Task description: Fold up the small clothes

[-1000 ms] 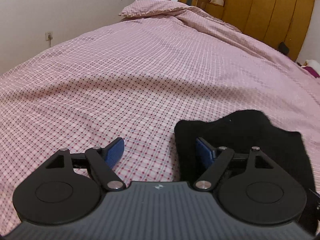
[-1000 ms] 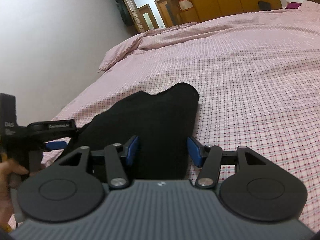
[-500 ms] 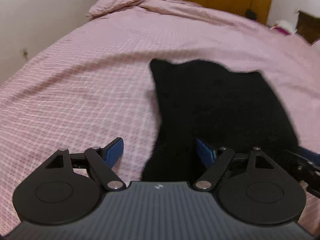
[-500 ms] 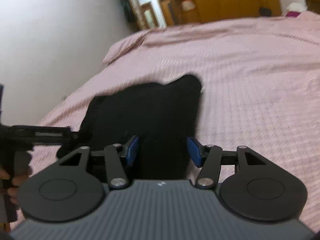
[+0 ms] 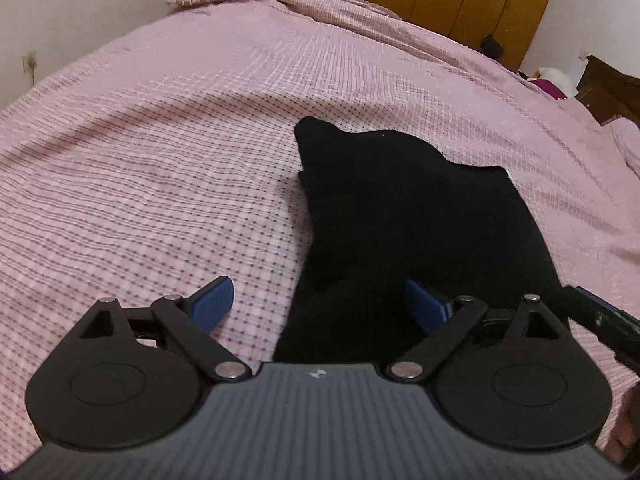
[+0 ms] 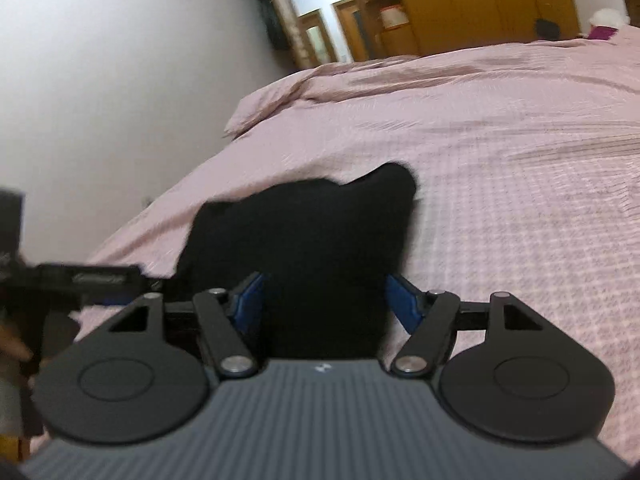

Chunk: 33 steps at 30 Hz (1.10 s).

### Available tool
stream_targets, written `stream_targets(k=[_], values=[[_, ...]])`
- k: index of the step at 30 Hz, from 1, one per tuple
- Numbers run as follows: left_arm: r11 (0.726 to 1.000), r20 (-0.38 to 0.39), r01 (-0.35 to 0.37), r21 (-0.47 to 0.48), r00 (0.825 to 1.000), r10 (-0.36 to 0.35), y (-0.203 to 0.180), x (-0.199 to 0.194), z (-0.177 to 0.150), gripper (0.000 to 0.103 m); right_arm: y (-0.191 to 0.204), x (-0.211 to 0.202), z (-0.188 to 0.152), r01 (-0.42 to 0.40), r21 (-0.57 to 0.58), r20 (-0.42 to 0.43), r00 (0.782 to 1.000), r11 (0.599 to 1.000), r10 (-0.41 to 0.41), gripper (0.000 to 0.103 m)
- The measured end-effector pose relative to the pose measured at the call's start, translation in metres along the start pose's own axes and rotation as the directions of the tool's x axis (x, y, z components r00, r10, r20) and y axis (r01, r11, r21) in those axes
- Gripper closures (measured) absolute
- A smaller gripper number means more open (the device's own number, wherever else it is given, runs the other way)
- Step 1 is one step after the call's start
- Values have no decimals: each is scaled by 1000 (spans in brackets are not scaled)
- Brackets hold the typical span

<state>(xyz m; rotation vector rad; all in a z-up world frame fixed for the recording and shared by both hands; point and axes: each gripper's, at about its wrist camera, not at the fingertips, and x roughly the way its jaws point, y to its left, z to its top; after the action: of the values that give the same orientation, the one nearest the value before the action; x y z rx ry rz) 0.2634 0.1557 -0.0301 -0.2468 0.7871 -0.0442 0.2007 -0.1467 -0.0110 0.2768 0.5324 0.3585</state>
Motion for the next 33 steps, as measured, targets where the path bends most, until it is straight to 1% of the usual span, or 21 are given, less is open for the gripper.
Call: stream_targets(k=[3,7,9,10,13,15,16,17,18,19,20,22,23,25,28,33], values=[[1000,-13,-1,3,1000,1,-4,6,2,8,-15,14,4,-32,64,-33,999,997,34,33],[999,-28,36,-4,999,-36,0,18,1,7,-31,42,1,-91,174,-106,988,981,110,32],[997,-33,79,-18,996,-80,5,22,2,7,-36,54,-4,-115,215,-128,981,970,145,27],[995,-35,99,-28,994,-100,7,24,2,7,-37,59,-7,-139,225,-121,978,964,169,26],[984,-38,173,-53,984,-175,13,29,4,7,-33,66,-7,-165,224,-103,976,960,192,24],[971,-39,231,-64,971,-234,15,34,4,14,-32,71,-6,-182,241,-101,972,953,212,25],[961,-44,266,-78,962,-270,16,36,4,24,-33,74,-4,-190,253,-99,970,949,221,29],[947,-52,303,-106,949,-309,17,39,4,35,-33,77,-2,-190,267,-101,969,945,224,36],[933,-58,331,-142,938,-342,19,42,4,41,-35,79,1,-188,284,-106,968,940,226,40],[918,-60,357,-176,926,-372,21,45,3,52,-36,81,3,-187,291,-109,968,938,226,47],[903,-58,378,-205,916,-397,24,46,3,60,-35,81,6,-186,292,-109,968,938,226,54],[873,-41,417,-254,897,-441,29,44,2,68,-34,78,11,-181,293,-110,969,939,221,59],[865,-31,428,-262,892,-451,30,41,1,69,-33,75,14,-183,298,-106,969,937,223,62],[859,-13,444,-256,886,-463,28,30,-4,71,-33,67,21,-195,313,-94,968,930,234,65],[849,-6,462,-256,878,-479,22,8,-15,72,-35,54,30,-217,354,-88,961,910,263,66],[826,13,498,-263,858,-513,4,-23,-39,72,-37,10,34,-217,350,-76,963,911,259,66]])
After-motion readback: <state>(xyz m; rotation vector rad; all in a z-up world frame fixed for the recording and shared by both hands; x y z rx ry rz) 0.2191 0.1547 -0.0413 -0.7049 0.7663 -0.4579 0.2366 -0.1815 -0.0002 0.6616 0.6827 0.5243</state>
